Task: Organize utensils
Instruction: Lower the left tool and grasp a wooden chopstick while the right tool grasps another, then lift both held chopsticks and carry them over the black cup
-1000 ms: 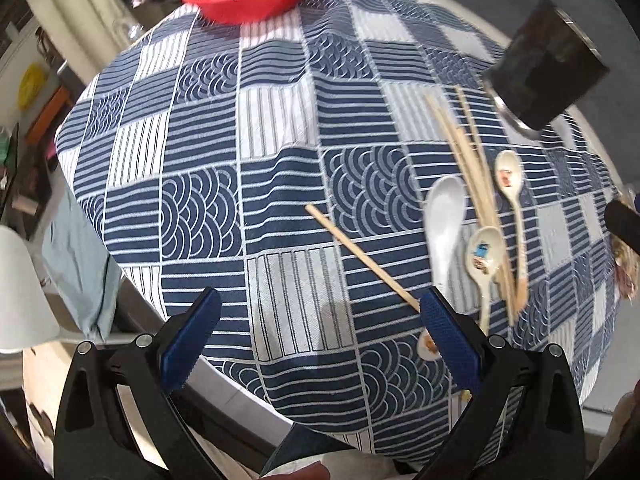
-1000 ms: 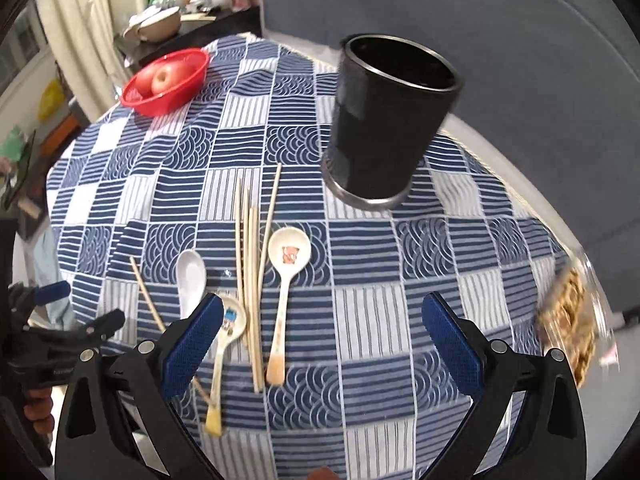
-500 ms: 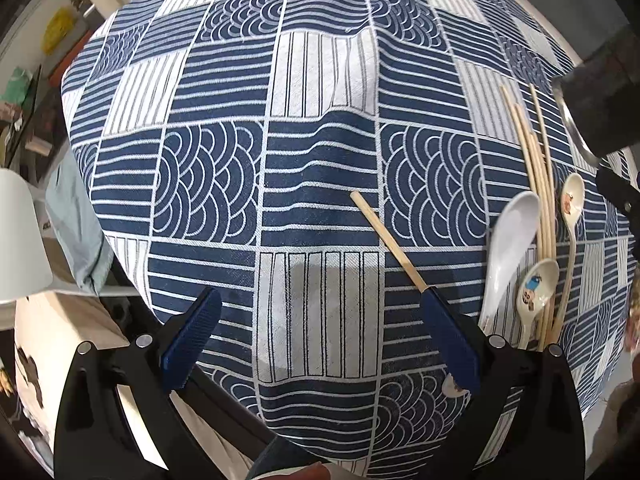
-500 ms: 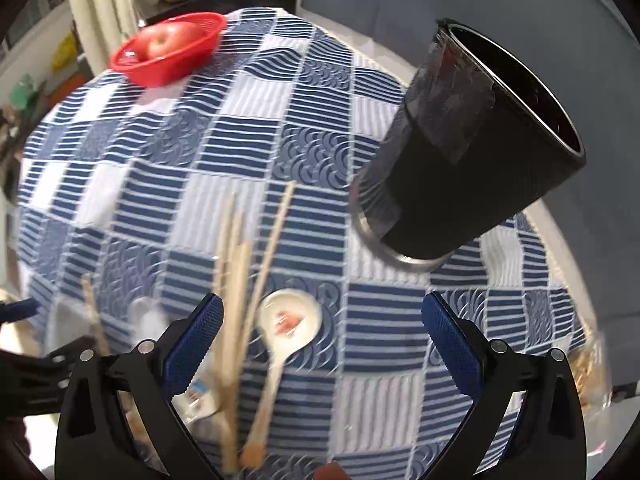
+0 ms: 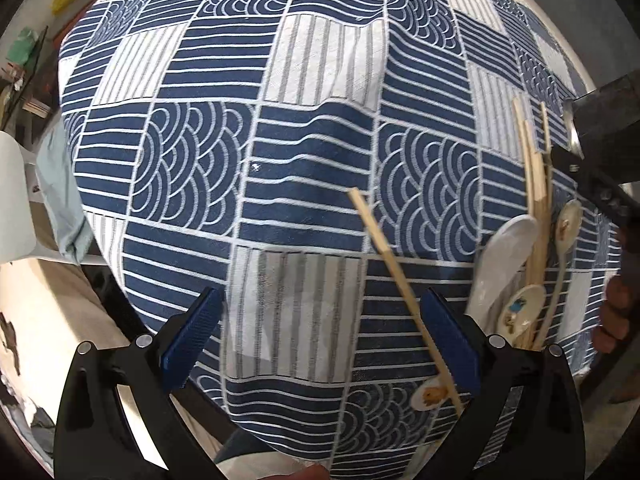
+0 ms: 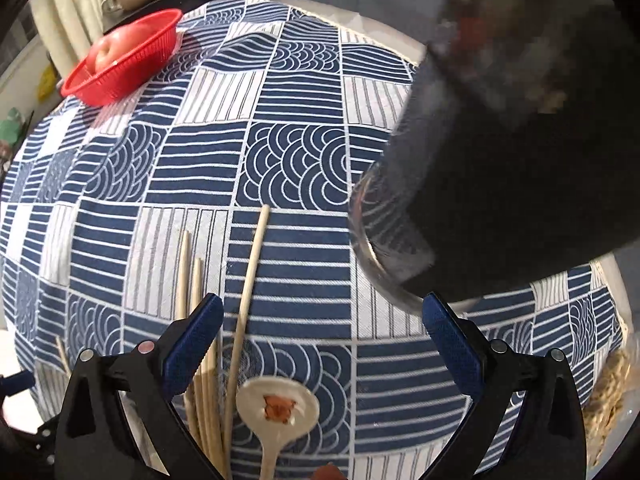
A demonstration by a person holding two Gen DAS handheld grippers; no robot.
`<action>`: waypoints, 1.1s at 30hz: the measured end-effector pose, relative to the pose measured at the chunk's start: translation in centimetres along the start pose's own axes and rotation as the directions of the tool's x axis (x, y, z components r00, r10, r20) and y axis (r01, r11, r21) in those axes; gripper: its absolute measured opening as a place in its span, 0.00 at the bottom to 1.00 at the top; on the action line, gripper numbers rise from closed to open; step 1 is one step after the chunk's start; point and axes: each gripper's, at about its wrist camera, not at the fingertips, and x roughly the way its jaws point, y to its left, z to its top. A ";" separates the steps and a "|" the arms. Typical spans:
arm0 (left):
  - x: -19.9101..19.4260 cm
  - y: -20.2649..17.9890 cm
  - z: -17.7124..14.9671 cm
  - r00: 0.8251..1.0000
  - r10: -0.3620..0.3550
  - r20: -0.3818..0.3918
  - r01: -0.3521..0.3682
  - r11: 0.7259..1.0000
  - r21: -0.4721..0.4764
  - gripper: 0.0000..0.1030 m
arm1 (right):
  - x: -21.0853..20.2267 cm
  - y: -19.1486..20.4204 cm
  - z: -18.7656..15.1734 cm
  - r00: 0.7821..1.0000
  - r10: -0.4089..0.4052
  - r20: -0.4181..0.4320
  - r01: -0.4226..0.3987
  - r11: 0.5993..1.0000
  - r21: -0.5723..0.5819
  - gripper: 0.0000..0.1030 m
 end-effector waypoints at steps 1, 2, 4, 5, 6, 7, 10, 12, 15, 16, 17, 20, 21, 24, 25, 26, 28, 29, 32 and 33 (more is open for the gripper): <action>-0.1 -0.1 0.1 1.000 -0.009 0.002 0.009 1.000 0.001 0.94 | 0.2 0.1 0.0 1.000 -0.006 0.002 0.006 1.000 -0.001 0.93; -0.1 -0.2 0.3 1.000 -0.015 0.004 0.015 1.000 -0.001 0.94 | 0.4 0.2 0.0 1.000 -0.012 -0.001 0.012 1.000 -0.004 0.93; 0.3 -0.5 0.7 1.000 -0.022 0.001 0.022 1.000 -0.009 0.94 | 0.8 0.2 0.0 1.000 -0.013 -0.004 0.013 1.000 0.007 0.93; 0.5 -0.6 0.8 1.000 -0.019 -0.003 0.019 1.000 -0.012 0.94 | 0.9 0.0 0.0 1.000 -0.005 -0.005 0.005 1.000 0.025 0.93; 0.8 -1.2 1.1 1.000 -0.009 -0.003 0.009 1.000 -0.012 0.94 | 1.1 -0.2 0.1 1.000 0.006 -0.009 -0.006 0.999 0.041 0.93; 0.9 -1.4 1.1 1.000 0.014 0.011 -0.014 1.000 -0.003 0.94 | 1.2 -0.5 0.1 1.000 0.012 -0.010 -0.012 0.998 0.058 0.94; 1.4 -2.5 0.9 0.995 0.085 0.043 -0.086 0.996 0.025 0.96 | 1.5 -1.1 -0.2 0.998 0.052 -0.021 -0.050 0.992 0.113 0.94; 1.4 -2.8 0.4 0.995 0.083 0.060 -0.084 0.996 0.018 0.96 | 1.7 -1.2 -0.3 0.998 0.054 -0.026 -0.051 0.993 0.109 0.94; 1.4 -2.9 0.3 0.995 0.080 0.061 -0.082 0.996 0.025 0.96 | 1.8 -1.1 -0.5 0.998 0.056 -0.027 -0.053 0.992 0.111 0.94; 1.5 -3.0 -0.1 0.995 0.081 0.065 -0.083 0.996 0.031 0.96 | 1.9 -1.1 -0.5 0.997 0.058 -0.040 -0.054 0.992 0.111 0.94; 1.5 -3.2 -0.3 0.996 0.080 0.047 -0.081 0.996 0.031 0.96 | 1.9 -1.0 -0.4 0.996 0.065 -0.063 -0.059 0.993 0.100 0.94; 1.6 -3.1 -1.3 0.997 0.072 0.008 -0.072 0.994 0.077 0.94 | 1.6 -0.5 -0.4 0.991 0.074 -0.108 -0.067 0.995 0.069 0.91; 1.3 -2.9 -1.6 0.998 0.065 0.002 -0.065 0.994 0.092 0.94 | 1.2 -0.1 -0.6 0.992 0.080 -0.101 -0.075 0.996 0.048 0.81; 0.7 -3.0 -1.9 0.997 0.076 0.011 -0.077 0.985 0.154 0.82 | 0.0 1.8 -0.6 0.988 0.116 -0.100 -0.121 0.991 -0.052 0.30; 0.4 -2.5 -2.2 0.997 0.075 0.013 -0.076 0.983 0.169 0.73 | -0.1 2.1 -0.6 0.987 0.123 -0.106 -0.131 0.989 -0.064 0.12; -0.1 -2.4 -2.2 0.997 0.070 0.023 -0.073 0.979 0.189 0.65 | -0.1 2.3 -0.6 0.986 0.127 -0.111 -0.134 0.989 -0.061 0.07; -1.1 -2.0 -1.9 0.998 0.063 0.030 -0.068 0.973 0.221 0.19 | -0.1 2.0 -0.5 0.983 0.142 -0.112 -0.147 0.988 -0.036 0.06; -1.1 -1.7 -1.7 0.998 0.052 0.023 -0.056 0.972 0.227 0.13 | -0.1 1.8 -0.4 0.980 0.159 -0.117 -0.162 0.987 -0.016 0.06; -1.2 -0.6 -0.7 1.000 -0.008 0.004 0.007 0.977 0.212 0.08 | -0.4 0.4 -0.4 0.972 0.206 -0.113 -0.199 0.978 0.071 0.05; -1.2 -0.4 -0.6 1.000 -0.024 -0.001 0.024 0.976 0.219 0.08 | -1.0 0.2 -0.4 0.973 0.213 -0.093 -0.206 0.976 0.076 0.05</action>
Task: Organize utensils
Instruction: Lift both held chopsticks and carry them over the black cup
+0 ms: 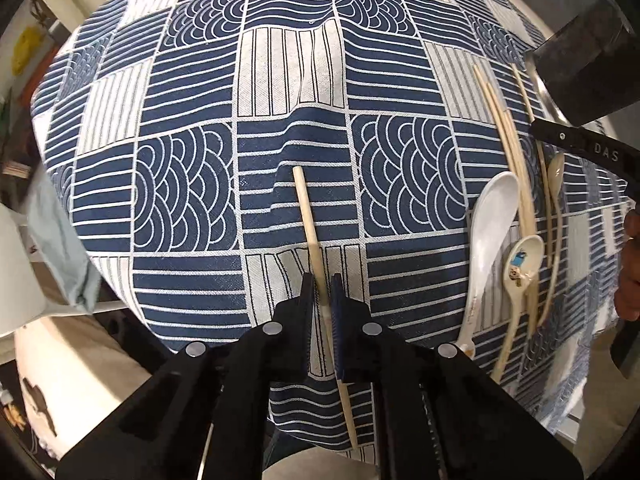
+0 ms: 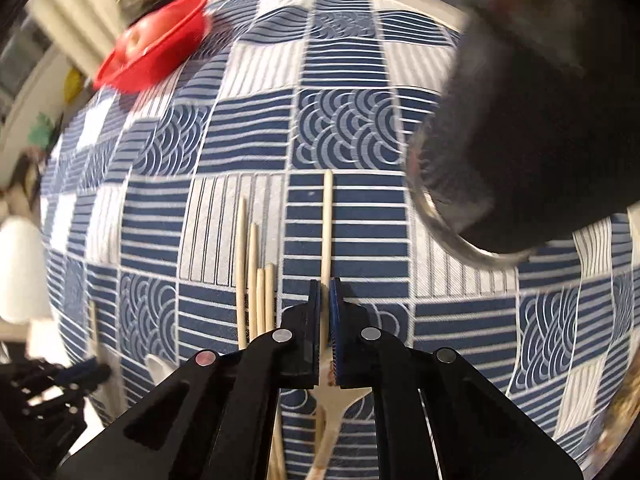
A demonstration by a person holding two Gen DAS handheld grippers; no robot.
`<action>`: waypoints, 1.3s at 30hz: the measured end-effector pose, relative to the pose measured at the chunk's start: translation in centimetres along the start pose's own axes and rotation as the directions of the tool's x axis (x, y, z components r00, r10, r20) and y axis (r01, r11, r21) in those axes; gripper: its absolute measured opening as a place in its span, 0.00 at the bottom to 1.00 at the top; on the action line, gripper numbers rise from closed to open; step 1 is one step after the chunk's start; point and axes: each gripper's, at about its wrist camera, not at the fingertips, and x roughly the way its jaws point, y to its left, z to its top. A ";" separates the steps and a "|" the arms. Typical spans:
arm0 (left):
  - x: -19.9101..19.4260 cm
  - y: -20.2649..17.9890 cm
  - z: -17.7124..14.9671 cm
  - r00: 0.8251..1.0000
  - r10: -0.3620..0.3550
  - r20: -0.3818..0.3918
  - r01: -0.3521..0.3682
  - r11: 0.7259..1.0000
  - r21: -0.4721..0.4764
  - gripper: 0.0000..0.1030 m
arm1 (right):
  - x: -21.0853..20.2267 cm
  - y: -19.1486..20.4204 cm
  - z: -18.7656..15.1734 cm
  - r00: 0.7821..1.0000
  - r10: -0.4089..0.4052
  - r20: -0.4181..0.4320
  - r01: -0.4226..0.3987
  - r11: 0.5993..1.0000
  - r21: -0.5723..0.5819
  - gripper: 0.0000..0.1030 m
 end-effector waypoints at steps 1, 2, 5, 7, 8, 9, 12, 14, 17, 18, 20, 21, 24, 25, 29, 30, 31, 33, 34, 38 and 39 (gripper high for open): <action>0.3 0.1 0.1 1.000 -0.016 0.002 0.016 1.000 0.006 0.08 | -0.4 0.0 -0.1 1.000 -0.001 0.013 0.001 1.000 -0.002 0.04; 0.3 0.3 0.2 0.999 -0.041 0.003 0.040 0.999 0.012 0.08 | -1.0 0.0 -0.5 1.000 -0.005 0.024 0.005 1.000 -0.007 0.04; 0.4 1.4 1.0 0.998 -0.054 0.016 0.053 0.998 0.034 0.05 | -2.7 0.0 -0.9 0.998 0.023 0.061 -0.022 1.000 -0.010 0.04; 0.6 1.8 1.5 0.998 -0.040 0.038 0.038 0.998 0.056 0.05 | -4.0 -0.1 -1.2 0.995 0.028 0.100 -0.027 1.000 -0.013 0.04; 0.6 1.8 1.9 0.998 -0.031 0.054 0.028 0.998 0.064 0.05 | -4.6 0.0 -1.1 0.993 0.021 0.120 -0.020 1.000 -0.015 0.04; 0.6 1.8 2.3 0.997 -0.042 0.059 0.038 0.997 0.073 0.05 | -5.1 0.0 -1.2 0.990 0.019 0.137 -0.017 1.000 -0.017 0.04; 0.7 1.8 3.4 0.995 -0.055 0.078 0.048 0.995 0.087 0.05 | -6.9 0.0 -1.3 0.984 0.037 0.176 -0.035 0.999 -0.016 0.04; 0.3 1.6 4.3 0.994 -0.067 0.090 0.059 0.994 0.097 0.05 | -8.4 -0.2 -1.7 0.978 0.034 0.207 -0.031 0.999 -0.020 0.04; -0.3 1.0 5.4 0.989 -0.097 0.113 0.082 0.989 0.126 0.05 | -10.7 -0.4 -2.5 0.963 0.043 0.264 -0.039 0.999 -0.017 0.04; -0.5 0.6 5.6 0.988 -0.093 0.125 0.075 0.987 0.142 0.05 | -11.7 -0.5 -2.9 0.956 0.044 0.292 -0.041 0.999 -0.015 0.04; -0.5 0.0 5.9 0.987 -0.088 0.134 0.065 0.984 0.167 0.05 | -13.1 -0.7 -3.6 0.943 0.039 0.330 -0.038 0.999 -0.008 0.04; -0.4 -0.3 6.1 0.986 -0.091 0.137 0.067 0.983 0.169 0.05 | -13.6 -0.6 -3.9 0.938 0.034 0.344 -0.034 0.999 -0.005 0.04; -1.0 -1.7 5.6 0.979 -0.108 0.173 0.073 0.978 0.195 0.05 | -15.5 -0.5 -5.2 0.923 0.004 0.386 -0.007 1.000 0.008 0.04; -1.1 -2.4 5.7 0.976 -0.108 0.188 0.068 0.976 0.205 0.05 | -16.4 -0.4 -5.8 0.915 -0.007 0.404 0.000 1.000 0.016 0.04; -3.6 -3.3 5.4 0.956 -0.134 0.262 0.065 0.964 0.258 0.05 | -19.0 -0.4 -7.7 0.879 -0.042 0.475 0.019 0.998 0.053 0.04; -4.4 -3.7 5.3 0.948 -0.147 0.283 0.066 0.959 0.277 0.05 | -19.4 -0.4 -8.1 0.870 -0.052 0.490 0.025 0.998 0.061 0.04; -5.0 -3.4 5.1 0.943 -0.157 0.293 0.069 0.955 0.288 0.05 | -20.2 -0.5 -8.8 0.854 -0.066 0.516 0.031 0.997 0.077 0.04; -6.5 -4.1 4.8 0.927 -0.174 0.333 0.062 0.945 0.322 0.05 | -21.1 -0.8 -9.6 0.834 -0.080 0.547 0.030 0.994 0.101 0.04; -7.1 -4.4 4.8 0.920 -0.178 0.349 0.058 0.943 0.327 0.05 | -21.8 -0.9 -10.1 0.820 -0.083 0.566 0.024 0.994 0.111 0.04; -9.7 -5.7 4.9 0.899 -0.194 0.393 0.036 0.926 0.375 0.05 | -24.0 -1.3 -11.0 0.781 -0.104 0.616 0.030 0.991 0.130 0.04; -10.3 -6.2 5.0 0.898 -0.197 0.394 0.030 0.920 0.392 0.05 | -24.5 -1.4 -11.1 0.769 -0.107 0.630 0.028 0.991 0.134 0.05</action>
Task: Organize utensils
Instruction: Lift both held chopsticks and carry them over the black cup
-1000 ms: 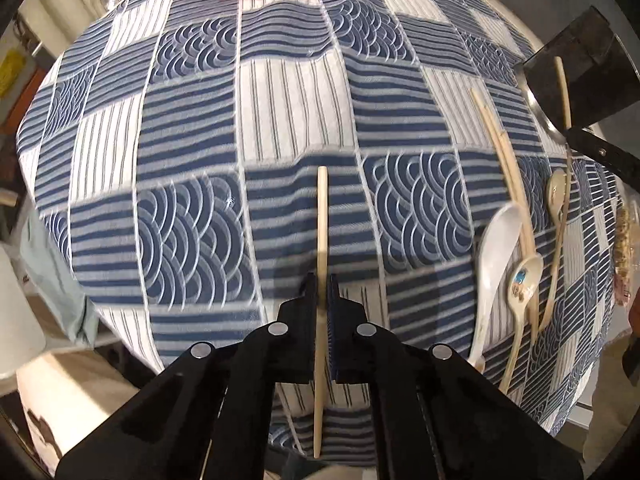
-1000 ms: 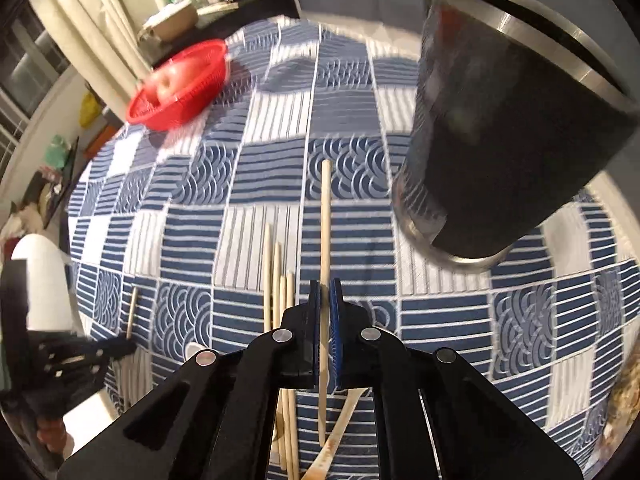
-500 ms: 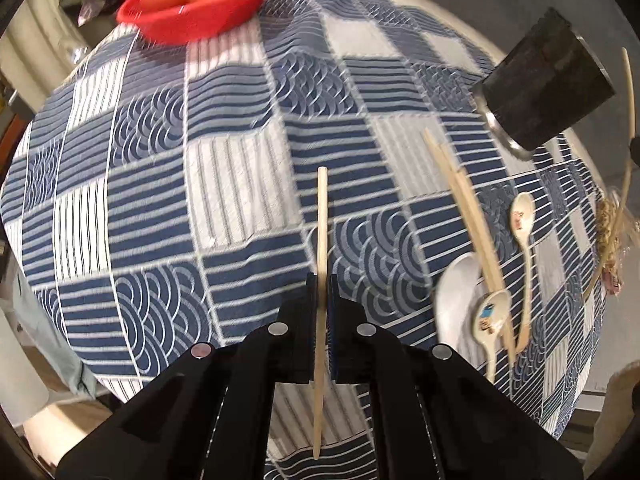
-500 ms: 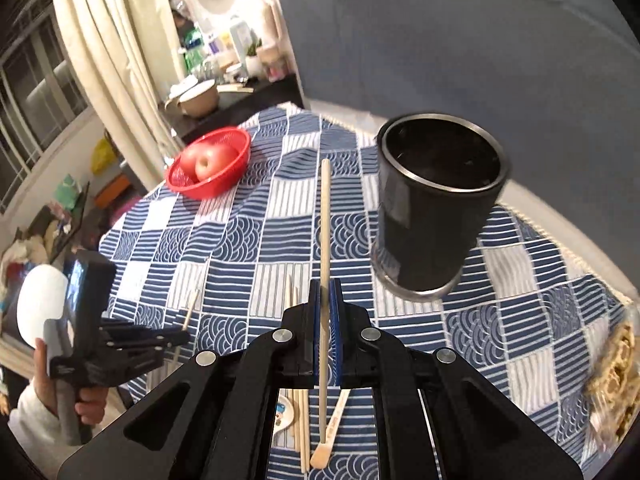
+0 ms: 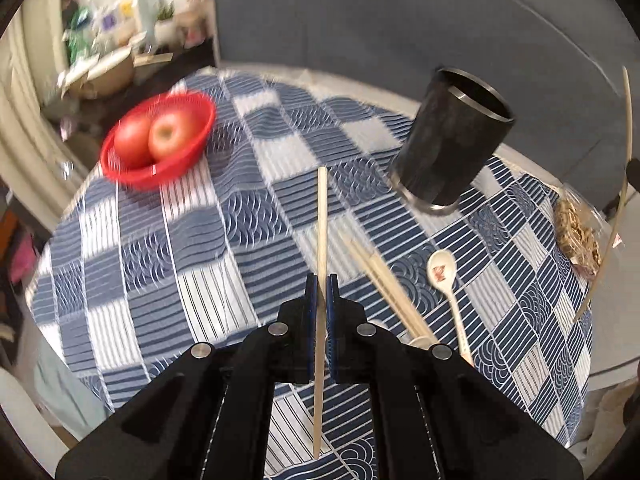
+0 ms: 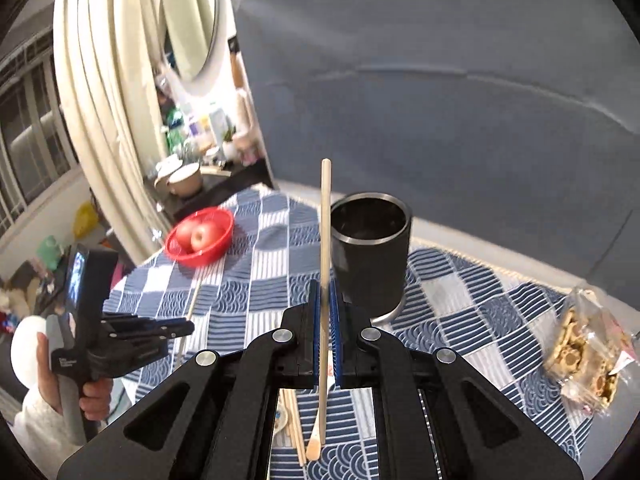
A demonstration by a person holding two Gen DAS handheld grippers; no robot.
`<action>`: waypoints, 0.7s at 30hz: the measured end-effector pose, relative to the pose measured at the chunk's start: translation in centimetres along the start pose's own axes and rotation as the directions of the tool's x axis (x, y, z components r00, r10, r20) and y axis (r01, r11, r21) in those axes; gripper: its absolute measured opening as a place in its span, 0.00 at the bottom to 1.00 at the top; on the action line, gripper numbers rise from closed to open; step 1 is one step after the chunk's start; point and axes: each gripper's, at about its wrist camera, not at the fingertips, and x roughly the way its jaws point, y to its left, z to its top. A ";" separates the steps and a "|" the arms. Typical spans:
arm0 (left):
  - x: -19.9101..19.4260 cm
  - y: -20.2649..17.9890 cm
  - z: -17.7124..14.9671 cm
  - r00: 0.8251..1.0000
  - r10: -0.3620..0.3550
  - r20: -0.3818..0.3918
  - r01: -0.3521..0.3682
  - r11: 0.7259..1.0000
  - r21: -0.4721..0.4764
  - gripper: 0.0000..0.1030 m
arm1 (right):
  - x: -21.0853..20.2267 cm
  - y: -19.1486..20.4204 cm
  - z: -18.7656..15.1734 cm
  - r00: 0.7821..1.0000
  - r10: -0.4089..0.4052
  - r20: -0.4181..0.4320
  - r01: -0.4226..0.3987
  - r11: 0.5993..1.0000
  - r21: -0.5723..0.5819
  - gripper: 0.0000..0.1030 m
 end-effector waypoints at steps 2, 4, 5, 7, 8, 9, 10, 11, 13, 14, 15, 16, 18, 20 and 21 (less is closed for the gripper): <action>-0.7 -0.5 1.1 1.000 0.008 0.001 -0.008 1.000 0.022 0.05 | -0.5 0.0 0.5 1.000 0.004 0.014 -0.004 1.000 0.000 0.05; -1.4 -1.4 2.4 0.999 0.037 0.018 -0.039 0.997 0.071 0.05 | -1.0 0.2 1.0 0.999 -0.002 0.034 0.002 1.000 0.000 0.05; -1.6 -1.8 3.1 0.999 0.041 0.021 -0.043 0.995 0.088 0.05 | -1.2 0.2 1.2 0.999 0.003 0.042 -0.003 1.000 -0.001 0.05; -1.9 -2.1 4.2 0.999 0.030 0.024 -0.033 0.993 0.109 0.05 | -1.5 0.4 2.0 0.998 -0.003 0.068 0.004 1.000 -0.008 0.05; -2.2 -2.4 5.1 0.999 0.026 0.028 -0.029 0.992 0.125 0.05 | -1.6 0.4 2.5 0.997 -0.008 0.080 0.008 1.000 -0.008 0.05; -2.4 -2.7 6.1 0.999 0.023 0.032 -0.027 0.989 0.146 0.05 | -1.7 0.5 2.9 0.996 -0.012 0.090 0.012 1.000 -0.005 0.05; -2.6 -2.9 6.6 0.999 0.018 0.034 -0.023 0.987 0.156 0.05 | -1.8 0.5 3.5 0.994 -0.018 0.108 0.018 1.000 0.001 0.05; -2.6 -3.1 7.6 0.999 0.002 0.036 -0.008 0.985 0.170 0.05 | -2.0 0.5 4.0 0.992 -0.031 0.126 0.031 1.000 0.007 0.05; -2.7 -3.3 9.2 0.999 -0.029 0.041 0.020 0.981 0.193 0.05 | -1.9 0.7 5.0 0.987 -0.060 0.152 0.059 0.998 0.012 0.05; -2.7 -3.5 10.3 0.998 -0.048 0.044 0.038 0.975 0.217 0.05 | -1.8 0.8 5.6 0.983 -0.076 0.166 0.075 0.997 0.012 0.05; -2.7 -3.7 10.9 0.997 -0.055 0.045 0.043 0.972 0.232 0.05 | -1.8 0.9 6.0 0.980 -0.091 0.177 0.089 0.996 0.016 0.05; -2.7 -3.8 11.7 0.996 -0.073 0.045 0.059 0.966 0.253 0.05 | -1.7 0.9 6.6 0.977 -0.099 0.190 0.097 0.995 0.022 0.05; -2.9 -4.1 13.4 0.993 -0.111 0.047 0.093 0.955 0.283 0.05 | -1.5 1.0 7.5 0.971 -0.110 0.211 0.106 0.994 0.032 0.05; -3.1 -4.5 15.2 0.989 -0.134 0.058 0.108 0.941 0.320 0.05 | -1.1 1.2 8.5 0.965 -0.127 0.229 0.123 0.992 0.032 0.05; -3.3 -4.7 15.9 0.987 -0.146 0.067 0.115 0.933 0.340 0.05 | -0.9 1.2 8.8 0.961 -0.135 0.240 0.131 0.991 0.033 0.05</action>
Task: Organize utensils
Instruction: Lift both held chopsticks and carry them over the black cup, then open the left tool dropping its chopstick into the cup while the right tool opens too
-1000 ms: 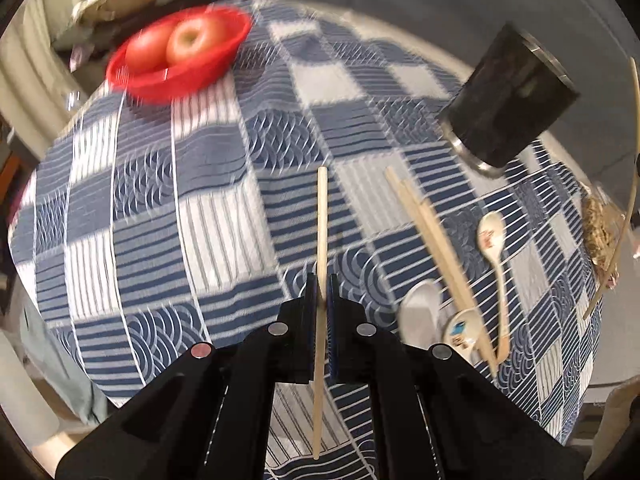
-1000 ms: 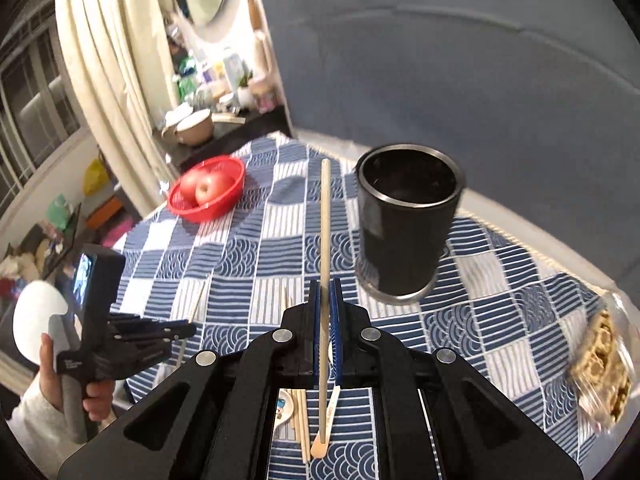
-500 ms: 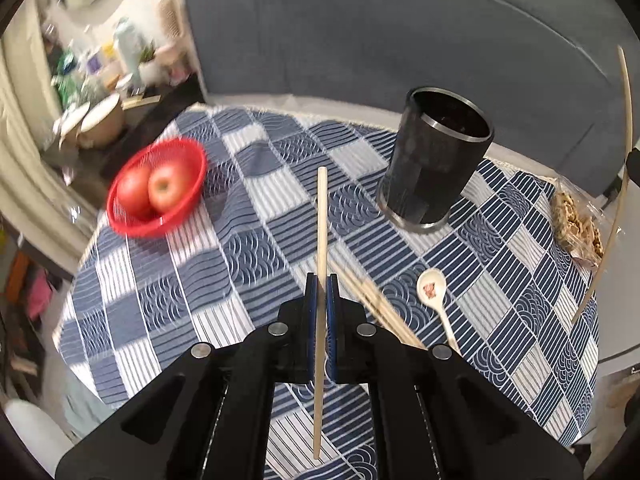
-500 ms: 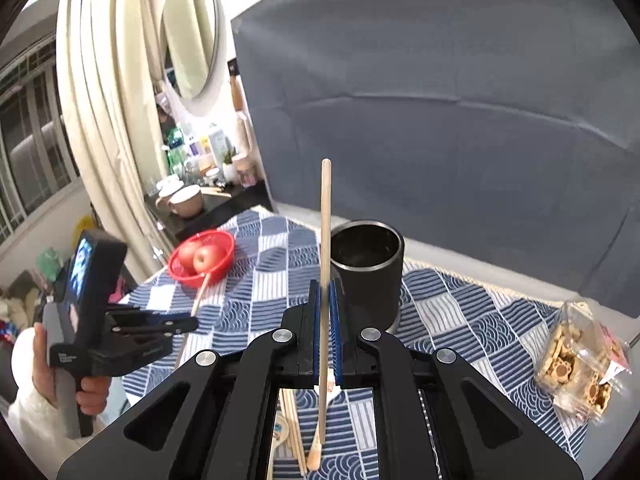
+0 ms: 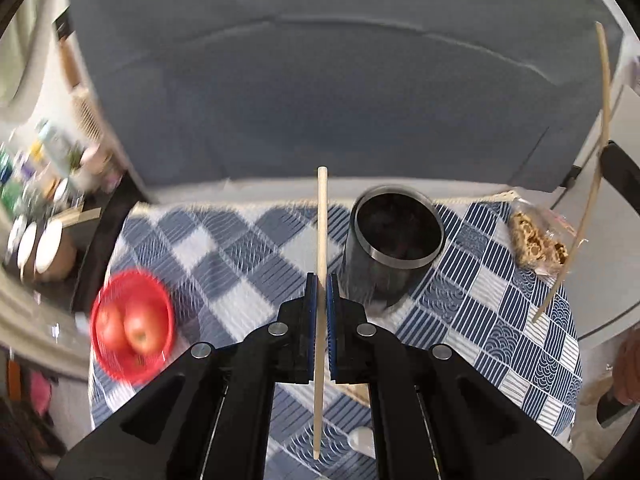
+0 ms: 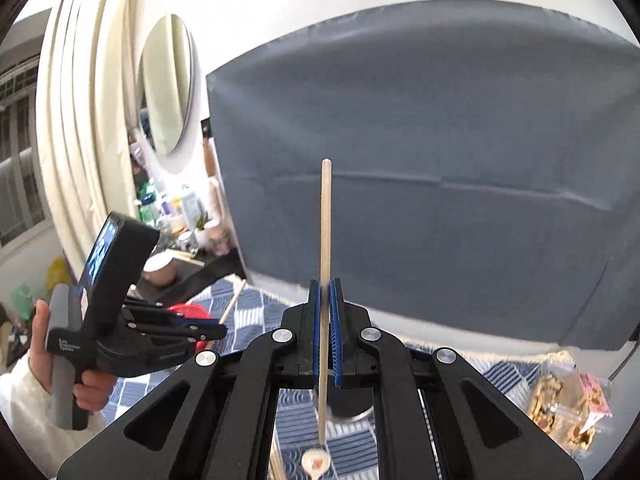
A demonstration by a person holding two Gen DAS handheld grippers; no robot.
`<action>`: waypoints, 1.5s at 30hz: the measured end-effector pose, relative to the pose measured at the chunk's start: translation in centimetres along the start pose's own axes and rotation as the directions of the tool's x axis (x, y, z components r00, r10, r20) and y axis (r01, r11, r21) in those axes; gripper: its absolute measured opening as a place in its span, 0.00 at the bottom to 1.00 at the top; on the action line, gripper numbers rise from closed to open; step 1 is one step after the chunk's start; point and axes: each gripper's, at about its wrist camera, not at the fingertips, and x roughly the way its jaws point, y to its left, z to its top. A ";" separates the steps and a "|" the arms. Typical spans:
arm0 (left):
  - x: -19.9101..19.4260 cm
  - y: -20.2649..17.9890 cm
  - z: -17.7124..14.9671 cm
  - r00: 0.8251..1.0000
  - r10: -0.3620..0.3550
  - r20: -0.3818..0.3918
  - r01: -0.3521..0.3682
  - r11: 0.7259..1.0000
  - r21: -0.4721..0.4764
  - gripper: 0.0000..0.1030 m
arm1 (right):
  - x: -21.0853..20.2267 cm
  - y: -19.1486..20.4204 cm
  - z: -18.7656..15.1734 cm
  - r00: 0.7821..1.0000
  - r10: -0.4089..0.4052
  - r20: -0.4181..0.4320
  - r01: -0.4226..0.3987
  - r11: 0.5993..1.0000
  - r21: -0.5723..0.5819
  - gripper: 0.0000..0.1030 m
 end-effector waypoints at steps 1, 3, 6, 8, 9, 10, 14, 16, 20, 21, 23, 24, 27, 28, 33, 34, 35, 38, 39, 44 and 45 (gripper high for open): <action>0.0 0.1 1.0 1.000 -0.016 0.014 0.016 1.000 0.023 0.05 | 0.5 0.1 0.4 1.000 -0.009 0.012 0.009 1.000 0.001 0.05; 0.3 0.2 2.3 0.998 -0.051 0.028 0.049 0.998 0.050 0.05 | 1.1 0.0 0.9 0.999 -0.024 0.025 0.024 1.000 0.007 0.05; 0.9 0.3 4.3 0.992 -0.118 0.054 0.114 0.990 0.078 0.05 | 2.6 -0.3 1.5 0.998 -0.058 0.037 0.057 0.998 0.013 0.05; 1.5 0.4 5.7 0.984 -0.166 0.069 0.159 0.983 0.090 0.05 | 3.6 -0.4 1.7 0.996 -0.079 0.046 0.078 0.997 0.024 0.05; 1.7 0.4 6.3 0.979 -0.187 0.077 0.179 0.979 0.096 0.05 | 3.9 -0.6 1.7 0.995 -0.082 0.052 0.081 0.996 0.030 0.05; 2.0 0.5 6.9 0.973 -0.213 0.086 0.204 0.974 0.101 0.05 | 4.5 -0.7 1.9 0.994 -0.090 0.061 0.088 0.995 0.038 0.05; 3.4 0.8 8.6 0.946 -0.307 0.106 0.298 0.950 0.097 0.05 | 6.1 -1.3 1.9 0.991 -0.108 0.081 0.103 0.993 0.065 0.05; 3.8 0.7 9.1 0.936 -0.328 0.129 0.316 0.943 0.105 0.05 | 6.9 -1.6 1.8 0.991 -0.099 0.094 0.091 0.993 0.081 0.05; 4.5 0.9 10.0 0.863 -0.468 0.189 0.457 0.884 0.098 0.05 | 8.5 -2.0 1.5 0.989 -0.098 0.109 0.089 0.992 0.084 0.05; 4.6 0.9 10.1 0.849 -0.486 0.204 0.475 0.874 0.105 0.05 | 8.7 -2.1 1.5 0.989 -0.104 0.106 0.095 0.992 0.087 0.05; 5.0 0.7 10.2 0.816 -0.527 0.239 0.512 0.850 0.124 0.05 | 9.5 -2.4 1.2 0.989 -0.109 0.101 0.099 0.990 0.097 0.05; 5.1 0.5 10.1 0.803 -0.535 0.263 0.518 0.844 0.139 0.05 | 9.8 -2.6 1.0 0.989 -0.111 0.101 0.101 0.990 0.100 0.05; 6.1 0.2 9.6 0.767 -0.574 0.289 0.554 0.818 0.155 0.05 | 11.3 -3.4 -0.1 0.991 -0.111 0.075 0.101 0.987 0.124 0.05; 6.6 0.1 9.2 0.762 -0.576 0.295 0.559 0.816 0.151 0.05 | 11.7 -3.7 -0.6 0.992 -0.110 0.065 0.101 0.986 0.131 0.05; 8.6 -0.2 8.0 0.771 -0.580 0.263 0.559 0.814 0.157 0.05 | 13.3 -4.5 -2.6 0.994 -0.109 0.006 0.107 0.982 0.155 0.05; 9.0 -0.1 7.9 0.776 -0.578 0.252 0.556 0.816 0.157 0.05 | 13.5 -4.6 -3.0 0.992 -0.126 -0.013 0.126 0.978 0.164 0.05; 9.2 -0.2 7.5 0.778 -0.583 0.235 0.561 0.812 0.161 0.05 | 13.6 -4.8 -3.2 0.988 -0.149 -0.035 0.153 0.972 0.177 0.07; 9.0 0.3 6.9 0.804 -0.547 0.232 0.524 0.837 0.157 0.14 | 12.9 -5.3 -3.3 0.978 -0.194 -0.072 0.205 0.958 0.199 0.24; 8.5 0.7 6.9 0.803 -0.544 0.242 0.522 0.839 0.152 0.32 | 12.1 -5.4 -3.1 0.973 -0.219 -0.068 0.229 0.954 0.195 0.43; 5.7 2.4 6.5 0.819 -0.489 0.301 0.482 0.870 0.105 0.66 | 9.0 -5.2 -1.9 0.969 -0.241 -0.061 0.247 0.954 0.167 0.72; 5.0 2.6 6.3 0.826 -0.471 0.310 0.465 0.880 0.098 0.71 | 8.4 -5.1 -1.7 0.968 -0.245 -0.062 0.252 0.954 0.163 0.77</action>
